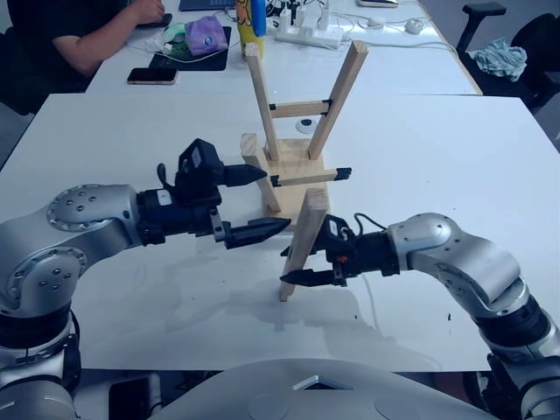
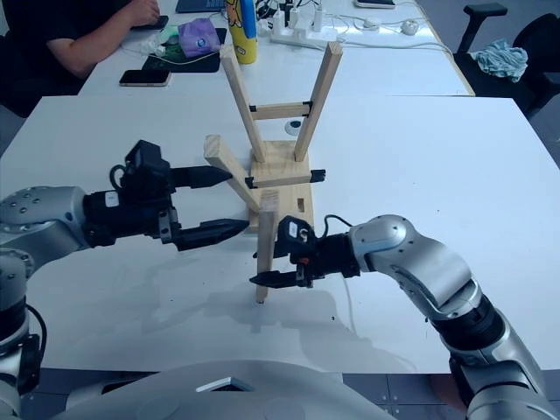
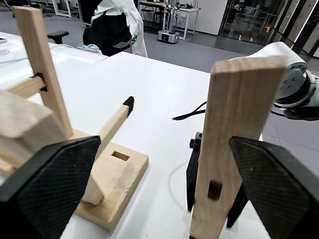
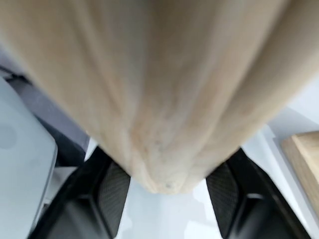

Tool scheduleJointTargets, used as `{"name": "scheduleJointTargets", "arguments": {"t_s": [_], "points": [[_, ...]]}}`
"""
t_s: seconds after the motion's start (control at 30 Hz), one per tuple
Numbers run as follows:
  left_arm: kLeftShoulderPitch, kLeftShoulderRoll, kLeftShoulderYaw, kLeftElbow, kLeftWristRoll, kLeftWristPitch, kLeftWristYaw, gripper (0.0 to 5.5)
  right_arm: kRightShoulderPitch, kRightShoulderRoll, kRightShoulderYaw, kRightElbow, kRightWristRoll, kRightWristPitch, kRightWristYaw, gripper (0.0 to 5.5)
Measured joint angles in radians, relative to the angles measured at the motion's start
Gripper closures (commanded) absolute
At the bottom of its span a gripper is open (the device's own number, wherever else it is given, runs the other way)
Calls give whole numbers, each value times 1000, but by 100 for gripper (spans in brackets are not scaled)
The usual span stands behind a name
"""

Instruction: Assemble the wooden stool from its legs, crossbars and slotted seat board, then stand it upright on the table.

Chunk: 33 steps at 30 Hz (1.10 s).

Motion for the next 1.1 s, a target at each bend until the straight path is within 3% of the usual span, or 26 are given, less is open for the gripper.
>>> {"name": "scheduleJointTargets", "arguments": {"t_s": [0.13,0.23,0.37,0.57,0.77,1.1], "points": [[128,55,43,-1,22,-1,-29,72,60,-33,-99,54,32,-37,39,346],[193,57,15,-13,59,-18,-44,72,78,-51,-179,141,42,-100,93,346],[213,17,-195,-37,202,-59,-32,72,87,-81,-238,326,13,-193,164,346],[175,-133,-419,36,427,-186,25,155,66,-146,-246,520,-62,-340,265,346],[-4,-349,-608,277,685,-331,86,246,-18,-151,-239,654,-138,-429,266,346],[-103,-576,-673,526,850,-247,212,379,-55,-84,-214,673,-166,-456,232,346]]}}
